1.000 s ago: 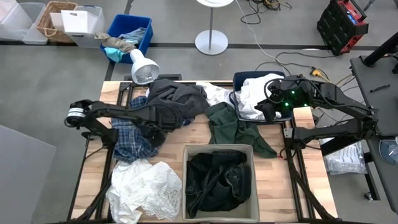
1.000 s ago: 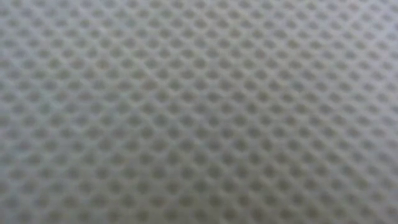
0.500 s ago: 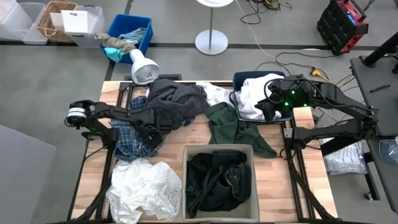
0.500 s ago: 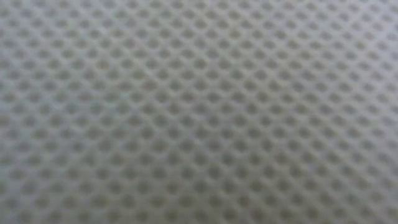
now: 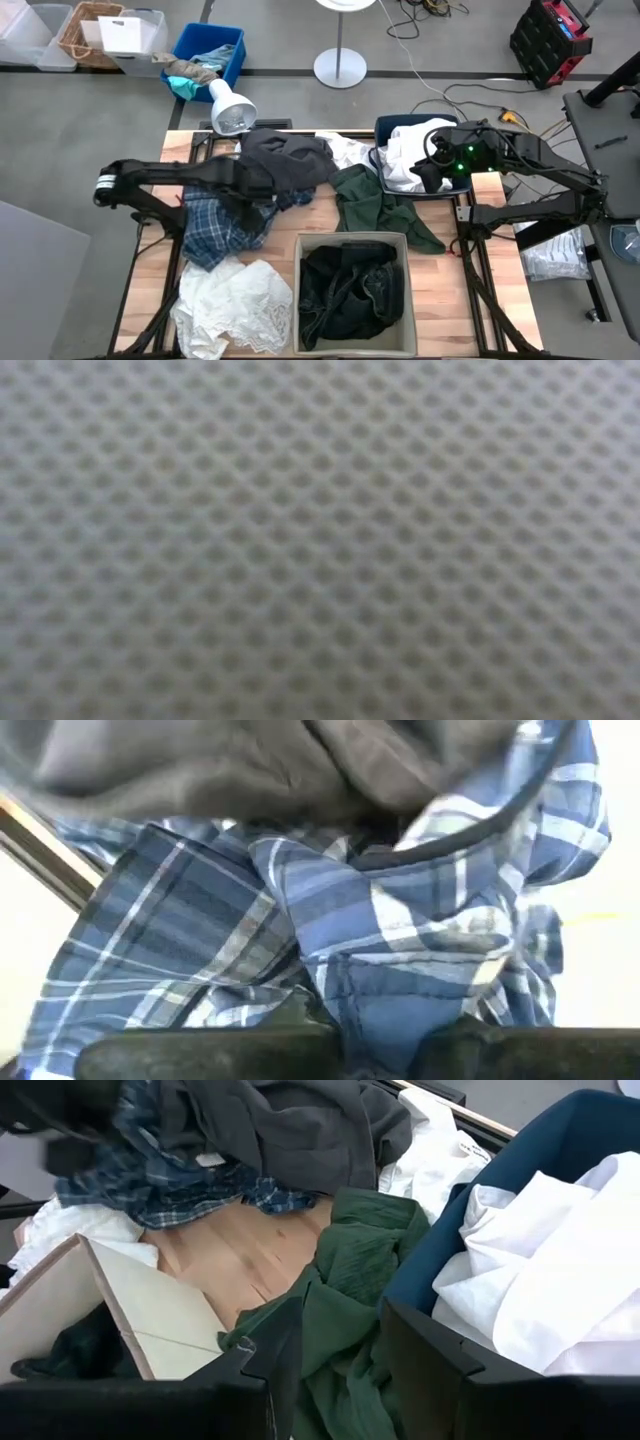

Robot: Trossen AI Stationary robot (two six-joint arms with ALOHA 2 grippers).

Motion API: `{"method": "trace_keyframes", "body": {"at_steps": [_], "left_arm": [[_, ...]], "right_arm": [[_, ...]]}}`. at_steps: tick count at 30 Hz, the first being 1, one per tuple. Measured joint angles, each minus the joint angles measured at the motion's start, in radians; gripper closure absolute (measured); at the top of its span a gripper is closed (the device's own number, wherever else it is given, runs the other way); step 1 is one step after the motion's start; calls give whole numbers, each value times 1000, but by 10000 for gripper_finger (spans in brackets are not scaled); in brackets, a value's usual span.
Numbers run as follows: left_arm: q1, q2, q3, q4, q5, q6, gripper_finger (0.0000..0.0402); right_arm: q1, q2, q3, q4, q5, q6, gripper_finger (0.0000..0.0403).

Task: Sort clothes
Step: Put the blue checkered polo shirt into the brown laundry organizer

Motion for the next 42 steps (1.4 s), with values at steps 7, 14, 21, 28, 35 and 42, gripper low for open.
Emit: {"method": "trace_keyframes", "body": {"at_steps": [7,14,21,28,35,42], "left_arm": [[-99,-73,369,-51,35,-35,398],[-233,-76,761,-52,-212,11,399],[-297,-19,1066,46,-386,144,400],[-298,-6,1086,422,-364,382,400],[-298,-7,1116,760,-240,518,400],[-298,-5,1118,936,-157,560,400]], "right_arm": [[0,0,-12,1,7,1,284],[0,0,-32,10,35,0,288],[0,0,-46,62,52,-2,276],[0,0,-50,76,53,0,276],[0,0,-52,76,53,1,288],[18,-2,-53,285,28,-74,286]]}}
